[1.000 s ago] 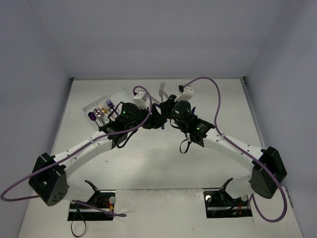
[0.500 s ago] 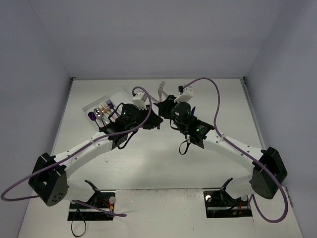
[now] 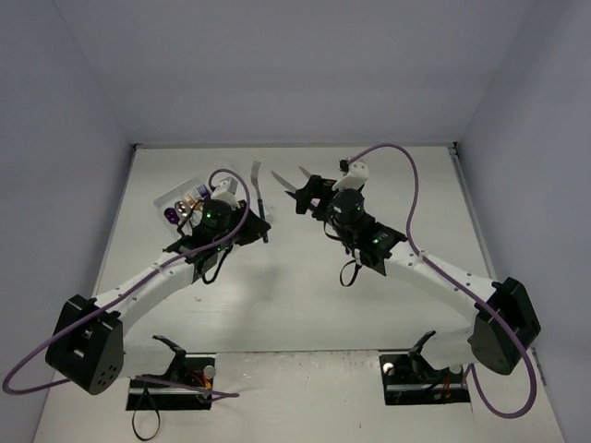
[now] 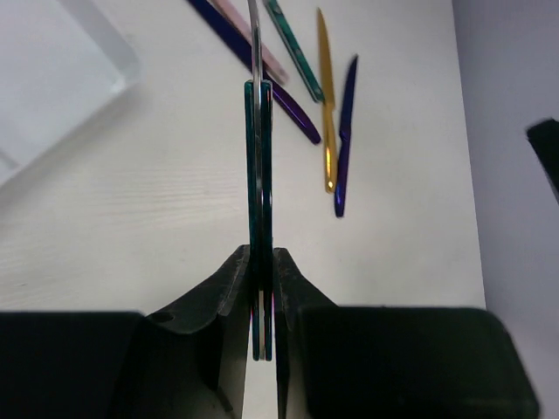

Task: Sort the eating utensils into containers

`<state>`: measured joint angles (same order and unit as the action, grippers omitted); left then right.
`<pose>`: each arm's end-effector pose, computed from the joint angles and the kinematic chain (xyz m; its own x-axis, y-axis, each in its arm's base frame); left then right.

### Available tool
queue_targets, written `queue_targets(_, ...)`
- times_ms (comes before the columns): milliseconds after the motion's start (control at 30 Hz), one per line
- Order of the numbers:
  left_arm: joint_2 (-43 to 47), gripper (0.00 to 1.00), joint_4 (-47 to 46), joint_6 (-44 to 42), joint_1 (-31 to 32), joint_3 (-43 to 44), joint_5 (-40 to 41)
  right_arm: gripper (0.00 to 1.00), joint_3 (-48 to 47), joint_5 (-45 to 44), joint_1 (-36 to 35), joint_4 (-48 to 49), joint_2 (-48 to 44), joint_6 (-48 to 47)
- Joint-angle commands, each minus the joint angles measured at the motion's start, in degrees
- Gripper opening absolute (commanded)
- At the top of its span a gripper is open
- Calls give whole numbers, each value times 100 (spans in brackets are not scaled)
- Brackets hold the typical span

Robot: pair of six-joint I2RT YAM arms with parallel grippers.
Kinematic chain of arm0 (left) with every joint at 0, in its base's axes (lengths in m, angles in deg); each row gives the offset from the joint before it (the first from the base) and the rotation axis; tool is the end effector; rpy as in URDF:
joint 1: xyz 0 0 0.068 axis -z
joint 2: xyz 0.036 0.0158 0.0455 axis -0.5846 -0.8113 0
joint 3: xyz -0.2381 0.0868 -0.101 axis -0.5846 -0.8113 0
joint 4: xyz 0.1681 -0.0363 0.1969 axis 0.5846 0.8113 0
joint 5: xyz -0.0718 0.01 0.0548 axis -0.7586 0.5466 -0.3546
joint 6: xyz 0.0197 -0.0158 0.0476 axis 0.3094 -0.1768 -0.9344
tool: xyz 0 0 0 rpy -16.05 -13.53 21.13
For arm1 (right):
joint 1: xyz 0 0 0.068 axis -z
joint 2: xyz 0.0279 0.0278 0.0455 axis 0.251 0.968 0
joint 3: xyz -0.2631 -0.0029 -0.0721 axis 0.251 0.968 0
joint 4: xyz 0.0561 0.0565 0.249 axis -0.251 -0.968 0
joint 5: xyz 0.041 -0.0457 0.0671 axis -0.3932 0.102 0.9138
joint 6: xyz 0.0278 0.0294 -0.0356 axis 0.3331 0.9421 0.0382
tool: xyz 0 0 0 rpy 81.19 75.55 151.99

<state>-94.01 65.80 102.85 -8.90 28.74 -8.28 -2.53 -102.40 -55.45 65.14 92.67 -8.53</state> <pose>0.2498 -0.1337 0.2653 -0.6507 -0.4929 -0.5776 0.1659 0.6501 -0.7415 0.2465 0.1990 0.3279 -0.2059 0.4444 -0.8718 -0.3345 0.8053 0.4895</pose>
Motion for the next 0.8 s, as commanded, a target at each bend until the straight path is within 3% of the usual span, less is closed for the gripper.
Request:
queue_targets(0,264,0,-297,349,-676,10,-4,85,218,227,604,87,-483,-151)
queue_targets(367,-731,0,-297,857,-2141,385,-777,85,739,315,1019,5,-863,-369)
queue_targets(767,-1759,1,-288,1395,-2613,775,-1420,85,854,411,1223,-39,-985,-412)
